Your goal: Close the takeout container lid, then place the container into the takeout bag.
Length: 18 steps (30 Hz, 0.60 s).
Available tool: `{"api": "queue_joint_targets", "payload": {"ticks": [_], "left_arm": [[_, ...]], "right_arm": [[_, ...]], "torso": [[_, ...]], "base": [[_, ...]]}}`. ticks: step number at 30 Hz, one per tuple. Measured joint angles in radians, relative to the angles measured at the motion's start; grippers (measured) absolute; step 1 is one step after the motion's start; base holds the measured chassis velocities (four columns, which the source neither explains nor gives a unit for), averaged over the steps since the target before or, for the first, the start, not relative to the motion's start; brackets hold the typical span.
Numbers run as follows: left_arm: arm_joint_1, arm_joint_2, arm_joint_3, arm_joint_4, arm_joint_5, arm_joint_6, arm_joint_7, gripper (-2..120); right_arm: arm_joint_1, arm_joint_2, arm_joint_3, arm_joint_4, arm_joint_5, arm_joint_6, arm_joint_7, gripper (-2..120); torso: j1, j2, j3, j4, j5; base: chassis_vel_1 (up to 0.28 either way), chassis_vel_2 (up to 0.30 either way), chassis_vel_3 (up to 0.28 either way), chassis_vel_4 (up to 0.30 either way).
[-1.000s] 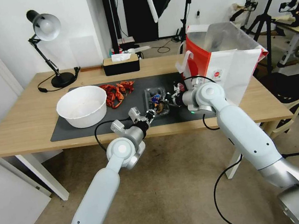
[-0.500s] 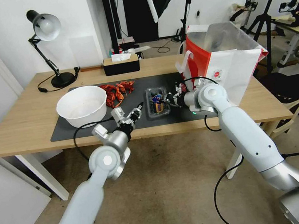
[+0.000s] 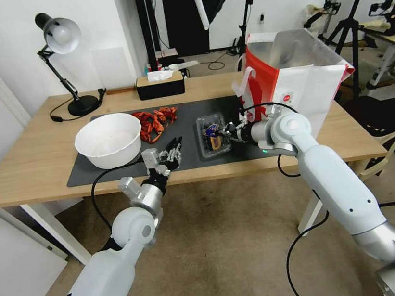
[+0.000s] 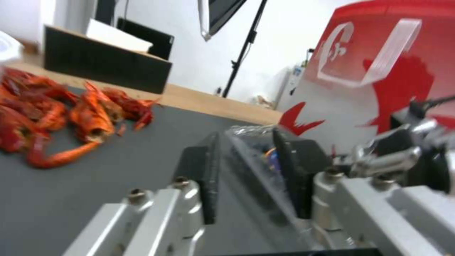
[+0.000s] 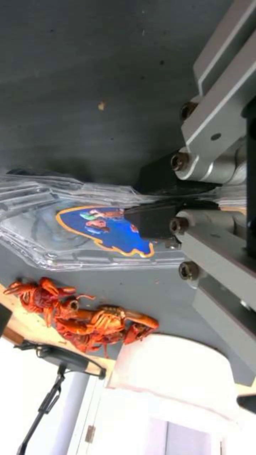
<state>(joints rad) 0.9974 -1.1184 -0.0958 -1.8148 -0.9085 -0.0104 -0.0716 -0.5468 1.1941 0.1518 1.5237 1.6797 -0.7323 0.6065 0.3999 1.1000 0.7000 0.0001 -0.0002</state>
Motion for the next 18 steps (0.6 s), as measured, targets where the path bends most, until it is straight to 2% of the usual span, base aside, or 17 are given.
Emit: {"api": "queue_joint_targets", "payload": {"ticks": [2,3,5,6,7,9,10,11,13,15,18], "left_arm": [[0.022,0.011,-0.001,0.003,0.067,-0.030,0.005,45],[0.022,0.011,-0.001,0.003,0.067,-0.030,0.005,45],[0.051,0.019,-0.012,0.006,0.155,-0.056,0.002,55],[0.080,0.021,-0.024,0.006,0.222,-0.071,-0.012,60],[0.080,0.021,-0.024,0.006,0.222,-0.071,-0.012,60],[0.162,0.020,-0.051,-0.009,0.304,-0.093,-0.046,69],[0.188,0.015,-0.060,-0.009,0.316,-0.108,-0.055,74],[0.188,0.015,-0.060,-0.009,0.316,-0.108,-0.055,74],[0.232,0.001,-0.073,-0.010,0.335,-0.129,-0.070,84],[0.247,-0.006,-0.077,-0.012,0.346,-0.139,-0.077,87],[0.297,-0.026,-0.092,-0.018,0.401,-0.181,-0.107,99]], "right_arm": [[-0.010,-0.005,0.016,0.012,0.010,0.000,-0.001,0],[-0.010,-0.005,0.016,0.012,0.010,0.000,-0.001,0],[-0.014,-0.005,0.027,0.015,0.015,0.000,-0.012,0],[-0.014,-0.003,0.030,0.015,0.017,0.000,-0.024,0],[-0.014,-0.003,0.030,0.015,0.017,0.000,-0.024,0],[-0.014,-0.004,0.034,0.025,0.022,0.001,-0.050,0],[-0.014,-0.004,0.038,0.031,0.023,0.001,-0.062,0],[-0.014,-0.004,0.038,0.031,0.023,0.001,-0.062,0],[-0.014,-0.005,0.045,0.044,0.023,0.002,-0.083,0],[-0.014,-0.006,0.048,0.054,0.024,0.004,-0.092,0],[-0.016,-0.016,0.054,0.102,0.034,0.017,-0.110,0]], "torso": [[0.000,0.000,0.000,-0.0006,0.0001],[0.000,0.000,0.000,-0.0006,0.0001],[0.000,0.000,0.000,-0.0001,0.0001],[0.000,0.000,0.000,-0.0002,0.0001],[0.000,0.000,0.000,-0.0002,0.0001],[0.000,0.000,0.000,0.0000,0.0002],[0.000,0.000,0.000,0.0000,0.0002],[0.000,0.000,0.000,0.0000,0.0002],[0.000,0.000,0.000,0.0000,0.0001],[0.000,0.000,0.000,0.0000,0.0001],[0.000,0.000,0.000,-0.0003,0.0001]], "base": [[0.000,0.000,0.000,0.000],[0.000,0.000,0.000,0.000],[0.000,0.000,0.000,0.000],[0.000,0.000,0.000,0.000],[0.000,0.000,0.000,0.000],[0.000,0.000,0.000,0.000],[0.000,0.000,0.000,0.000],[0.000,0.000,0.000,0.000],[0.000,0.000,0.000,0.000],[0.000,0.000,0.000,0.000],[0.000,0.000,0.000,0.000]]}}
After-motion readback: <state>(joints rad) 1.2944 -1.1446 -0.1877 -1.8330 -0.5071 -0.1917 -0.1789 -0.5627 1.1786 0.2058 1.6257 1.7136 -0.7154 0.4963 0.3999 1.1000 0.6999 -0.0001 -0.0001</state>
